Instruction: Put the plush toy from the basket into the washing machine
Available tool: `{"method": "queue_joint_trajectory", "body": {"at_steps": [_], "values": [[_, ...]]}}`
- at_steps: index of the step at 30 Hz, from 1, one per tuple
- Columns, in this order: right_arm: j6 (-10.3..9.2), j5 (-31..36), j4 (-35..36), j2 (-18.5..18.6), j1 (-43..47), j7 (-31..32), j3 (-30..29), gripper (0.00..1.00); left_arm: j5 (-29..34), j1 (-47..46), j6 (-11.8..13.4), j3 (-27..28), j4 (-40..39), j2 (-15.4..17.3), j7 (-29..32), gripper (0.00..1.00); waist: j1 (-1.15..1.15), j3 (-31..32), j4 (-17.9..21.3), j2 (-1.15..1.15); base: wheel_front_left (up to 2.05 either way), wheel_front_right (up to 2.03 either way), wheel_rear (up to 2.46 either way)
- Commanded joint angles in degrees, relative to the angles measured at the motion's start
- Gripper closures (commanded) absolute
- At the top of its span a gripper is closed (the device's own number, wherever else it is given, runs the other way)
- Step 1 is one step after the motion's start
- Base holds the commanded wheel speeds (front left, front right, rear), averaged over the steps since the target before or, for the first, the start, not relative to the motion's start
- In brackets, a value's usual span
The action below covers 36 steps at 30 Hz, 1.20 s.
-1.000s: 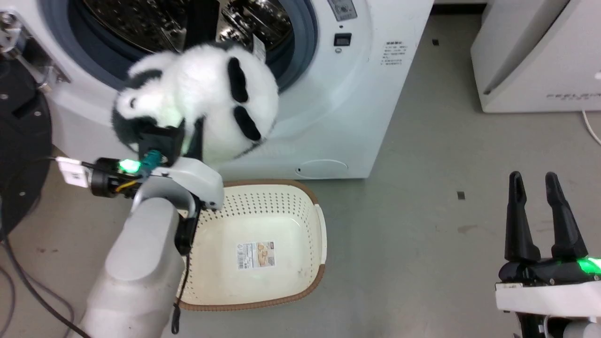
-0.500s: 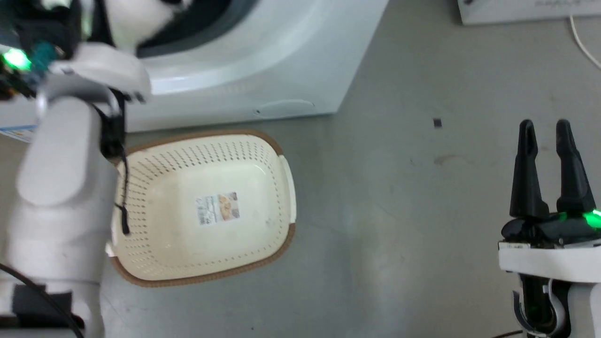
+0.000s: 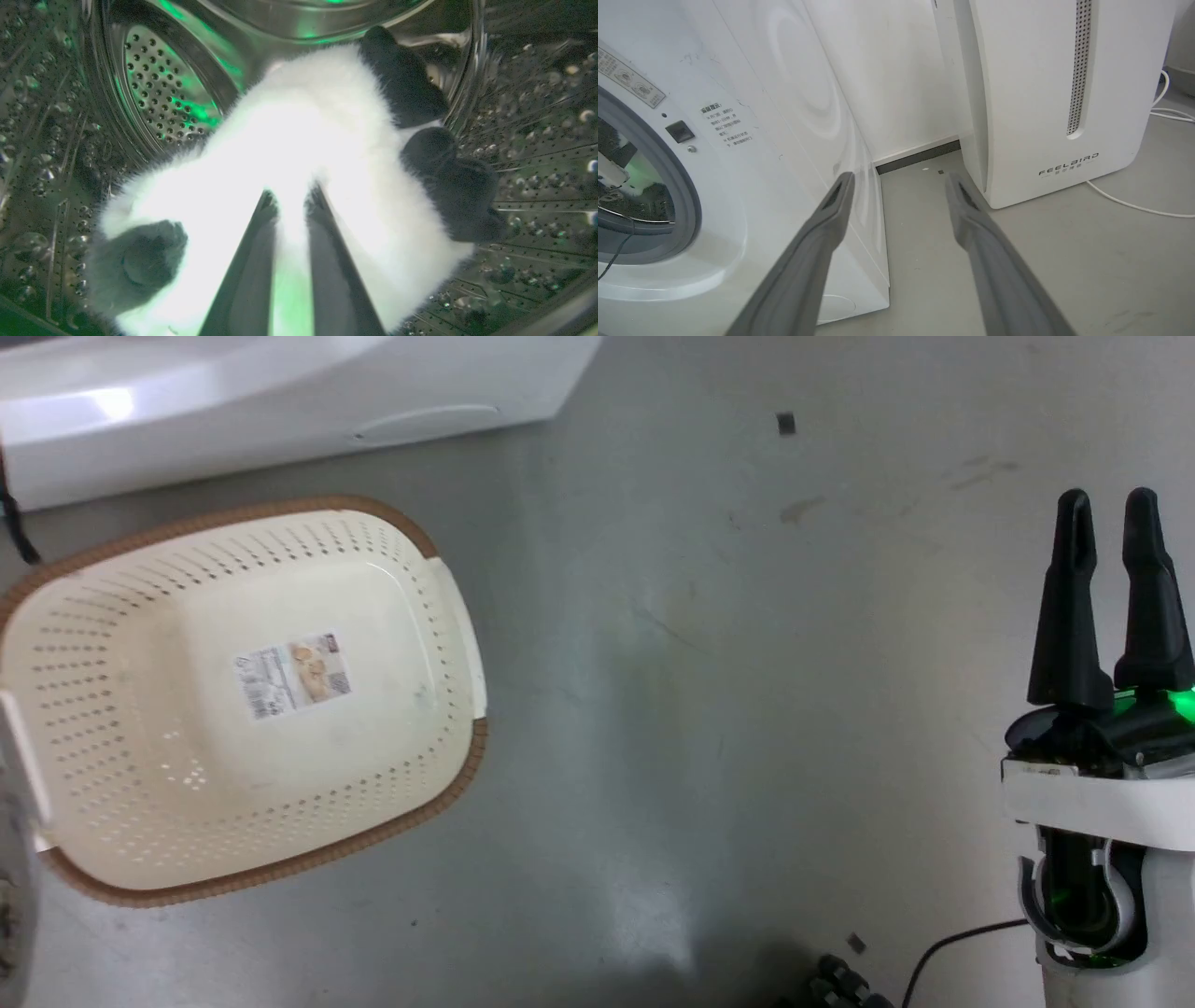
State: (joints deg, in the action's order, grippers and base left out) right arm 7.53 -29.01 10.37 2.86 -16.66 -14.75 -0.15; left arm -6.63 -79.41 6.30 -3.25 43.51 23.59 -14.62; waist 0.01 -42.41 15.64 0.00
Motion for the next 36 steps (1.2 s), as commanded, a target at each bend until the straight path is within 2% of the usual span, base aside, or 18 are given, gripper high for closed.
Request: {"method": "queue_joint_trajectory", "body": {"at_steps": [1, 6, 7, 8, 16, 22, 29, 36], "values": [[-0.04, -0.5, 0.3, 0.0, -1.0, -0.2, 0.3, 0.00, 0.3, -2.0, -0.1, 0.1, 0.8, 0.8, -0.4, 1.00, -0.01, -2.5, 2.3, 0.00, 0.00, 0.00, 0.00], [-0.04, -0.8, 0.4, 0.0, -1.4, -0.2, 1.1, 0.00, 0.8, -5.7, 0.1, 0.5, 2.3, 2.2, -0.4, 1.00, -0.01, -3.6, 3.3, 0.00, 0.00, 0.00, 0.00], [-0.04, -0.9, 0.4, 0.0, -1.4, -0.2, 1.0, 0.00, 0.8, -6.1, 0.3, 0.6, 3.0, 2.3, -0.4, 0.90, -0.01, -3.8, 3.4, 0.00, 0.00, 0.00, 0.00], [-0.04, -0.9, 0.4, 0.0, -1.4, -0.2, 1.0, 0.00, 0.5, -6.4, 0.2, 0.8, 4.1, 2.3, -0.4, 0.00, -0.01, -3.8, 3.4, 0.00, 0.00, 0.00, 0.00], [-0.04, -0.1, -0.2, 0.0, -1.0, -0.2, 0.6, 0.00, 1.4, -5.0, 0.7, 0.0, 7.7, 2.5, -0.4, 0.00, -0.01, -1.6, 2.4, 0.00, 0.00, 0.00, 0.00], [-0.04, 1.9, -1.0, 0.0, 0.4, -0.2, 0.8, 0.00, 0.8, 2.0, -0.3, -0.4, 6.9, -0.1, -0.4, 0.00, -0.01, 3.4, 0.0, 0.00, 0.00, 0.00, 0.00], [-0.04, 5.0, -1.9, 0.0, 2.8, -0.2, 0.7, 0.00, -0.1, 14.2, 0.7, 0.9, 1.4, -3.4, -0.4, 0.00, -0.01, 10.2, -3.7, 0.00, 0.00, 0.00, 0.00], [-0.04, 7.2, -2.7, 0.0, 5.9, -0.2, -1.0, 0.00, 0.9, 27.5, 0.9, 0.9, -8.3, -7.6, -0.4, 0.00, -0.01, 17.7, -7.6, 0.00, 0.00, 0.00, 0.00]]}}
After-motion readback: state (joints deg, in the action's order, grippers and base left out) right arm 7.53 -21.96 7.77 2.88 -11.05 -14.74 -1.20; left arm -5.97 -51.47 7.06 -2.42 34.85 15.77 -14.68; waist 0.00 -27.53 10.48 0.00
